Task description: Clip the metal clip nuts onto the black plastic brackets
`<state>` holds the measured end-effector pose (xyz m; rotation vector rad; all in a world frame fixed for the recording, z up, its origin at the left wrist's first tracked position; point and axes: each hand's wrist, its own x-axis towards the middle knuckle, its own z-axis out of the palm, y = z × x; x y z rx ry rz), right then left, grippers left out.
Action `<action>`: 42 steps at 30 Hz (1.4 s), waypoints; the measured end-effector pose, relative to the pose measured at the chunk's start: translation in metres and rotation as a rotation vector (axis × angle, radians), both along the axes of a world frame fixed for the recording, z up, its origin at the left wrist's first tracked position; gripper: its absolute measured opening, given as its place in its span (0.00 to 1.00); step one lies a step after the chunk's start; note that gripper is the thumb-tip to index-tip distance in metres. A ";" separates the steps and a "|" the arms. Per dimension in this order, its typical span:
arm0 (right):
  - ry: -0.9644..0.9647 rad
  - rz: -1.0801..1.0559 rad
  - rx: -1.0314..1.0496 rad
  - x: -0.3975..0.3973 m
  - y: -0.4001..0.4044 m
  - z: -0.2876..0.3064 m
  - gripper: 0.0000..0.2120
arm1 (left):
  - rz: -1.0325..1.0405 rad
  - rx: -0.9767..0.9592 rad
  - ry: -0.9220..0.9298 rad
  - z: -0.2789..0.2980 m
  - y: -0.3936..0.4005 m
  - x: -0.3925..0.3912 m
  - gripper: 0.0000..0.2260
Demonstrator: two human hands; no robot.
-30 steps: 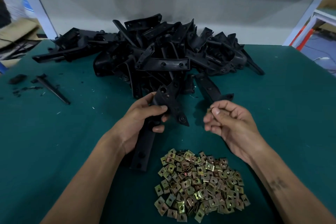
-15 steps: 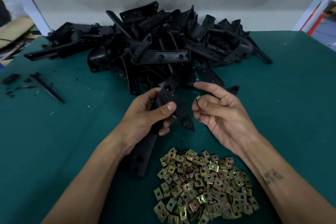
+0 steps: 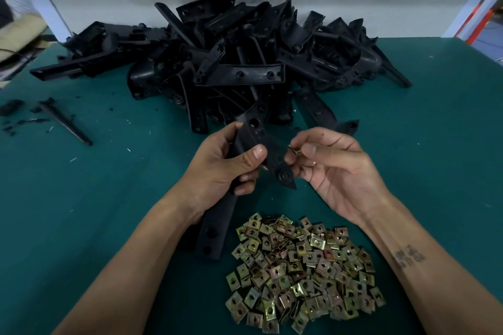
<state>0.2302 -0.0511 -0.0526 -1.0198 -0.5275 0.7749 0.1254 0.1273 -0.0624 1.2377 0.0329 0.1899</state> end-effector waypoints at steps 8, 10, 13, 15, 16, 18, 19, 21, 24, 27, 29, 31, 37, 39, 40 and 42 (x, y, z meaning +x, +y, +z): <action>-0.065 -0.097 -0.081 -0.002 0.000 -0.002 0.09 | 0.013 0.081 0.017 -0.001 0.001 -0.001 0.15; -0.066 -0.102 -0.088 -0.004 -0.001 -0.003 0.07 | 0.014 0.081 0.023 -0.001 0.001 0.000 0.14; -0.059 -0.080 -0.095 -0.006 -0.002 -0.003 0.08 | 0.013 0.086 0.021 0.000 0.001 0.000 0.13; -0.057 -0.071 -0.103 -0.006 -0.003 -0.001 0.11 | 0.012 0.081 0.023 0.000 0.000 0.000 0.13; -0.056 -0.073 -0.109 -0.006 -0.003 -0.001 0.12 | 0.015 0.077 0.025 0.000 0.000 0.000 0.13; -0.063 -0.090 -0.119 -0.006 -0.002 0.000 0.10 | 0.018 0.076 0.028 0.000 0.000 0.000 0.14; -0.069 -0.096 -0.123 -0.007 -0.001 0.000 0.08 | 0.017 0.077 0.026 0.000 0.000 -0.001 0.14; -0.069 -0.108 -0.129 -0.008 0.000 0.000 0.06 | 0.012 0.079 0.019 0.000 0.000 -0.002 0.15; -0.064 -0.128 -0.135 -0.008 0.000 0.000 0.06 | 0.010 0.079 0.019 0.001 -0.001 -0.002 0.16; -0.080 -0.129 -0.145 -0.010 0.000 0.001 0.07 | 0.008 0.079 0.021 0.000 -0.001 -0.001 0.17; -0.093 -0.145 -0.154 -0.011 0.001 0.001 0.07 | 0.009 0.085 0.029 0.000 -0.001 -0.001 0.17; -0.104 -0.171 -0.160 -0.013 0.003 0.002 0.07 | 0.009 0.085 0.032 -0.001 0.000 -0.001 0.17; -0.142 -0.243 -0.190 -0.019 0.006 0.006 0.06 | 0.002 0.109 0.028 -0.002 0.002 -0.001 0.17; -0.148 -0.259 -0.202 -0.020 0.007 0.007 0.06 | -0.003 0.107 0.026 -0.001 0.002 -0.002 0.17; -0.150 -0.265 -0.207 -0.022 0.007 0.008 0.06 | -0.003 0.111 0.026 -0.001 0.002 -0.002 0.18; -0.138 -0.267 -0.203 -0.024 0.008 0.009 0.06 | 0.002 0.122 0.027 -0.001 0.001 -0.002 0.19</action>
